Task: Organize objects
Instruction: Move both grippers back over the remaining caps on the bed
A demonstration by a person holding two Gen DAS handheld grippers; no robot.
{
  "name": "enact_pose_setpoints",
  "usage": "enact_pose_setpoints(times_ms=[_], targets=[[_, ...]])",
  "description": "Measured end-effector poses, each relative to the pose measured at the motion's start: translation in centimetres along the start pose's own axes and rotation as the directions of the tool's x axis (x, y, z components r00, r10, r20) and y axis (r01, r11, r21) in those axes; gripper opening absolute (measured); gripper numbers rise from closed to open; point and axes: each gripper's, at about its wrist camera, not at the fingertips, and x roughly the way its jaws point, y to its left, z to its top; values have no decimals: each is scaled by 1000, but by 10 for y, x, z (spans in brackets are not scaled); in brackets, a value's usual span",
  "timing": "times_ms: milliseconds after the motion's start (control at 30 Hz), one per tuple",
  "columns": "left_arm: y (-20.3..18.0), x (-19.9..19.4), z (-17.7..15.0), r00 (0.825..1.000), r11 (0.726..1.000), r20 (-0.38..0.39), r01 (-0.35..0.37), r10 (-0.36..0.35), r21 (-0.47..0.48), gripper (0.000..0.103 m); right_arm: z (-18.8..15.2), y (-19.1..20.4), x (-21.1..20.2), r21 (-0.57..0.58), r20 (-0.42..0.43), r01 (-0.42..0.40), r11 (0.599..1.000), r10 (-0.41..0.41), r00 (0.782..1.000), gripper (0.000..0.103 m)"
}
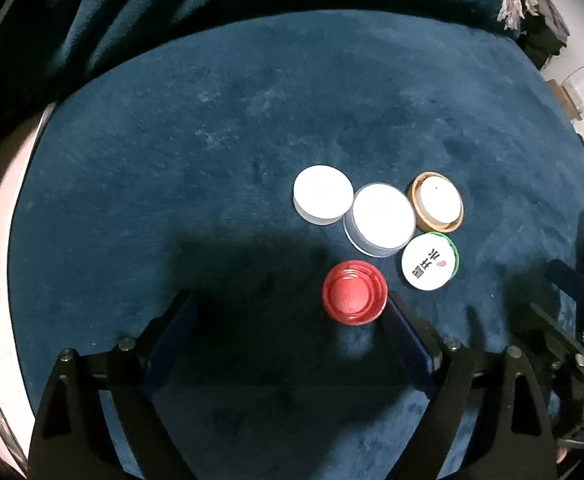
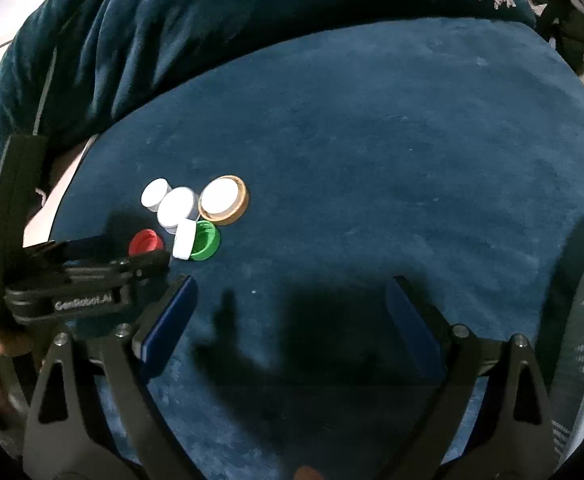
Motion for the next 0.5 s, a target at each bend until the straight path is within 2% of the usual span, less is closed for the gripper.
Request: enact_pose_setpoints(times_ms=[100,233,433,500], targets=[[5,-1,-2,999,999,2,-37,37,9,91,1,7,5,-25,-5,-13,1000,13,1000,96],[20,-3,-2,998,997,4,-60,61,-39,91,2,15,9,-48,-2,-19,999,19,1000,96],[26,-12,-4,999,998,24,-38,39,-47,90,15,16,21,-43,12,11,999,-10,1000,96],[31,-15,-5,999,998,26,-36,37,-48,90,21,16,27,-30,18,55,998,-54,998,96]])
